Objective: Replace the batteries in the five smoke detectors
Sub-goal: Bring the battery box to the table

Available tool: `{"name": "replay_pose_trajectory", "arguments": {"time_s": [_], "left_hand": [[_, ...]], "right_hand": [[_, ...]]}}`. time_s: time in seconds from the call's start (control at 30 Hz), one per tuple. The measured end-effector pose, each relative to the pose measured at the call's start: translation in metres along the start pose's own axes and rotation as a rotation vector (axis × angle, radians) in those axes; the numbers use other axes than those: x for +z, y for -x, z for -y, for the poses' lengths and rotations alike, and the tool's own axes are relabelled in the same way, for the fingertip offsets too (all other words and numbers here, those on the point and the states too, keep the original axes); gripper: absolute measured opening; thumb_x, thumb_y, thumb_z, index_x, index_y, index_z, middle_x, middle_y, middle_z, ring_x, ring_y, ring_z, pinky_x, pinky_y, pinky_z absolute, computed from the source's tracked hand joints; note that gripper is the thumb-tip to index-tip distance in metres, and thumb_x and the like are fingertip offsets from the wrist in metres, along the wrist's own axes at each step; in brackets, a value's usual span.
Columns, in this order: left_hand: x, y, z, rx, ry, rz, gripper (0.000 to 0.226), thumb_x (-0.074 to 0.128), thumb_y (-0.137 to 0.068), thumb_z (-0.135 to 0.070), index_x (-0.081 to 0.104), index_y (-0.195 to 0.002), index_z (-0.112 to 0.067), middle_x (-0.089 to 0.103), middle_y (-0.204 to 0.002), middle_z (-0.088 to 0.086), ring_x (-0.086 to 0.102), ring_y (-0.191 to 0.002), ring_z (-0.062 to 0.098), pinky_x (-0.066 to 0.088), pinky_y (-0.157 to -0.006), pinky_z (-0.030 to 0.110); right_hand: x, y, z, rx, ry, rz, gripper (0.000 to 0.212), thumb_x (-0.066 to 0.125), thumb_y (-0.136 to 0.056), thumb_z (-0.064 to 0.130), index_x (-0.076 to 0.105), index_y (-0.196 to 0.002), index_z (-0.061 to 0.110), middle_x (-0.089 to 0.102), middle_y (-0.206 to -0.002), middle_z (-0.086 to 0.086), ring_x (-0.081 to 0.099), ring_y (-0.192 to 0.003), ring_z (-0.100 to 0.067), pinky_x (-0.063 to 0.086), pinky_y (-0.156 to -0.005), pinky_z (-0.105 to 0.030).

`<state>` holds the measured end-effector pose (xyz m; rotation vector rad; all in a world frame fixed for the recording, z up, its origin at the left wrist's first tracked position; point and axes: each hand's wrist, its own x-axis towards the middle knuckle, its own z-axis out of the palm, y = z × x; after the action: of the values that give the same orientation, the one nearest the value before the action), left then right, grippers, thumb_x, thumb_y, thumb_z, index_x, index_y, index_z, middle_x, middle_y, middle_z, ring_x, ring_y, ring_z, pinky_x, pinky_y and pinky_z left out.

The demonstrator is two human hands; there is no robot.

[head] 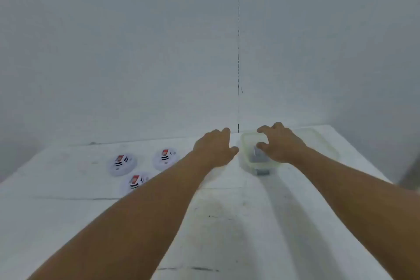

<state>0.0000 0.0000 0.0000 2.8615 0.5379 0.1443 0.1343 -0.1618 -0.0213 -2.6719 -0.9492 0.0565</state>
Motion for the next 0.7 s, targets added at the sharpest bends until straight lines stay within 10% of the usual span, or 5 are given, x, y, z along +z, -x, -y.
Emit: {"name": "replay_pose_trajectory", "arguments": {"time_s": [0.2,0.4,0.7], "left_hand": [[0.076,-0.003,-0.028,-0.267,0.574,0.11,0.043,0.061,-0.098,-0.044,0.058,-0.101,0.0,0.059,-0.081,0.015,0.049,-0.071,0.018,0.036,-0.061,0.03],[0.105,-0.009,-0.06,-0.773,1.316,0.234,0.05,0.069,-0.095,-0.05,0.057,-0.121,-0.009,0.066,-0.104,0.015,0.064,-0.079,0.025,0.046,-0.044,0.021],[0.129,-0.02,-0.073,-0.793,1.613,0.012,0.046,0.067,-0.1,-0.033,0.054,-0.132,-0.003,0.074,-0.112,0.024,0.074,-0.071,0.027,0.042,-0.039,0.018]], "right_hand": [[0.047,0.012,-0.03,0.099,-0.167,0.079,0.046,0.041,-0.107,0.049,0.045,-0.152,0.04,0.039,-0.148,-0.015,0.049,-0.135,-0.034,0.043,-0.109,-0.046],[0.068,0.02,-0.036,0.068,-0.337,-0.061,0.041,0.042,-0.109,0.034,0.053,-0.148,0.033,0.032,-0.154,-0.017,0.059,-0.123,-0.036,0.045,-0.096,-0.037],[0.073,0.026,-0.035,0.031,-0.373,-0.132,0.035,0.048,-0.105,0.034,0.063,-0.136,0.033,0.039,-0.127,-0.011,0.058,-0.104,-0.028,0.056,-0.085,-0.04]]}}
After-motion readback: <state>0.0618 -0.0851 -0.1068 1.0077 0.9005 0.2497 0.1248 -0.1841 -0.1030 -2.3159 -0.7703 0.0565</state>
